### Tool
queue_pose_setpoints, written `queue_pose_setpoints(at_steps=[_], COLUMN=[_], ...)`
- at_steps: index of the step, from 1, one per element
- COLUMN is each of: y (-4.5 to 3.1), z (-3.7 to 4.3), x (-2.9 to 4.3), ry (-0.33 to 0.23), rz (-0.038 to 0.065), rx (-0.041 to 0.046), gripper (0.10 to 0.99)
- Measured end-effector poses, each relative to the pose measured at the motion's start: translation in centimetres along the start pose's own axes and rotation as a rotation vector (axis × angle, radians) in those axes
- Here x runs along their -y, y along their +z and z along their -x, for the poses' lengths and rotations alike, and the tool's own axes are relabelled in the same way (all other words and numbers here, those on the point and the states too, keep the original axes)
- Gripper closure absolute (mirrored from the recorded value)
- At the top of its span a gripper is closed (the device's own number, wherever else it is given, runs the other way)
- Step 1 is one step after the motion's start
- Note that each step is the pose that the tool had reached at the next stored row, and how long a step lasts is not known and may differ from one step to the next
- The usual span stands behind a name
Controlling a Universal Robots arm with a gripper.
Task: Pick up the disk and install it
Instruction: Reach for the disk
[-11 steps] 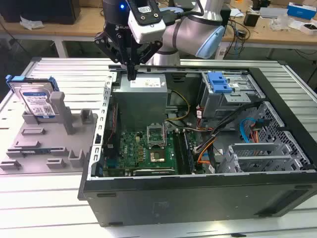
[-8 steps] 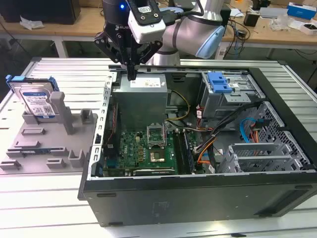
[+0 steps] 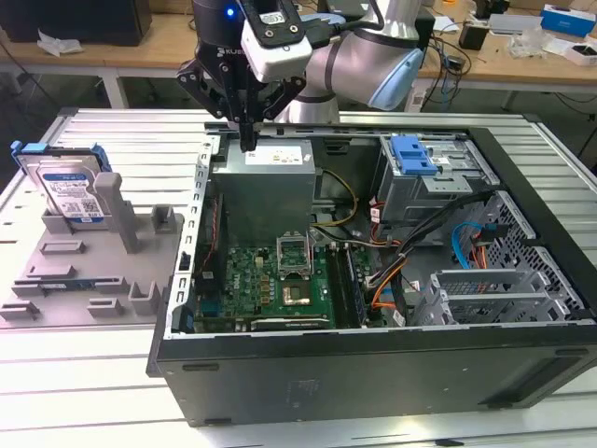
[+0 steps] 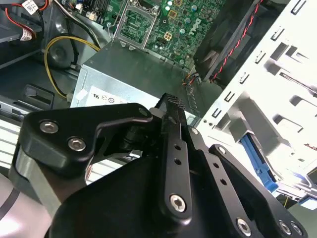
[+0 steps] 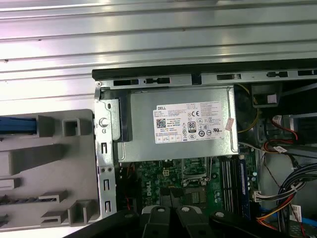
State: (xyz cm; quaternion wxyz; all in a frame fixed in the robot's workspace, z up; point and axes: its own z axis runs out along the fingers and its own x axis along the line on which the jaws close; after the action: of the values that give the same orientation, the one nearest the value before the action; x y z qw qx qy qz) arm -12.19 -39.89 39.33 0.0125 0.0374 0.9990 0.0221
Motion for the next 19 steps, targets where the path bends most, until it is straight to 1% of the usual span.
queue_pose_setpoints(at_steps=[2,5,10,13,16,17,19], y=[0.01,0.01,0.03,0.05,0.06,0.07,0.09], z=[-0.24,-1.92,-4.00,-5.70,-6.78,-7.30,-7.96], x=[-0.06,-0.72,-1.36,-1.96,-2.37,-2.57,-2.83], ry=[0.000,0.000,0.000,0.000,0.000,0.000,0.000], rz=[0.000,0.000,0.000,0.000,0.000,0.000,0.000], rx=[-0.0003,-0.0006,-0.0012,-0.0014,-0.0017,-0.0018,-0.0017], gripper=[0.980,0.980,0.980,0.980,0.980,0.980,0.980])
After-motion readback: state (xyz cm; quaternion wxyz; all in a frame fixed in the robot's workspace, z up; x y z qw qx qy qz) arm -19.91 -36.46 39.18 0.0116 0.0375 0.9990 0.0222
